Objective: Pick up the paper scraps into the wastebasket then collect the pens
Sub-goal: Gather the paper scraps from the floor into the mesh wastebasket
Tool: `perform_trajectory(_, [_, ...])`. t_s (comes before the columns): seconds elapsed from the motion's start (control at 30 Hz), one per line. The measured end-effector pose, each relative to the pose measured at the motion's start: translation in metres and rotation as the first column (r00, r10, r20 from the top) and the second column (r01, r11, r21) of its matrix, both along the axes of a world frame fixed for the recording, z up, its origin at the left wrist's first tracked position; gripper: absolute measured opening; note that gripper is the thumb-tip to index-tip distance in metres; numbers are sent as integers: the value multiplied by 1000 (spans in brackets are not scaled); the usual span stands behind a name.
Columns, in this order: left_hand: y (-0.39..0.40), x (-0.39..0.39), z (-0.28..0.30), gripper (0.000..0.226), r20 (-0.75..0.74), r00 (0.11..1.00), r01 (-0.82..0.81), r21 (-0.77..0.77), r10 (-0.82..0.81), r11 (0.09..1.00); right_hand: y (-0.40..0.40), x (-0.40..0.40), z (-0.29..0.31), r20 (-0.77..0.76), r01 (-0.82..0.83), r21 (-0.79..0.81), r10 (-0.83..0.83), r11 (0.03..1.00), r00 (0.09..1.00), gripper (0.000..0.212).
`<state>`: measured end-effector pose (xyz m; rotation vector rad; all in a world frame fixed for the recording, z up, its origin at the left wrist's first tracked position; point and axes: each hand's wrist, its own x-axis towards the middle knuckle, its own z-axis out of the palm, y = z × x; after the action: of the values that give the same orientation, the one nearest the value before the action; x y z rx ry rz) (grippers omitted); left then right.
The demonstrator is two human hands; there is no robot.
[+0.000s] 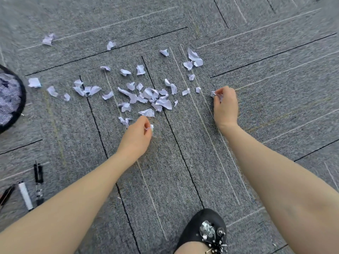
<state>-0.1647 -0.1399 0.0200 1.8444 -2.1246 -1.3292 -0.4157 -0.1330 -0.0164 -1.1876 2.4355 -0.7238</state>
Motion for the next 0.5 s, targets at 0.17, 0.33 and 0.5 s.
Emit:
perform_trajectory(0.17, [-16, 25, -2, 10, 12, 988, -156, -69, 157, 985, -14, 25, 24, 294, 172, -25, -157, 985, 943, 11])
perform_trajectory(0.33, [-29, 21, 0, 8, 76, 993, -83, -152, 96, 985, -18, 107, 37, 377, -165, -37, 167, 986, 911, 40])
perform_trajectory(0.5, [-28, -1, 0, 51, 187, 962, 216, -77, -199, 973, -17, 132, 21, 189, -423, 218, 387, 879, 902, 67])
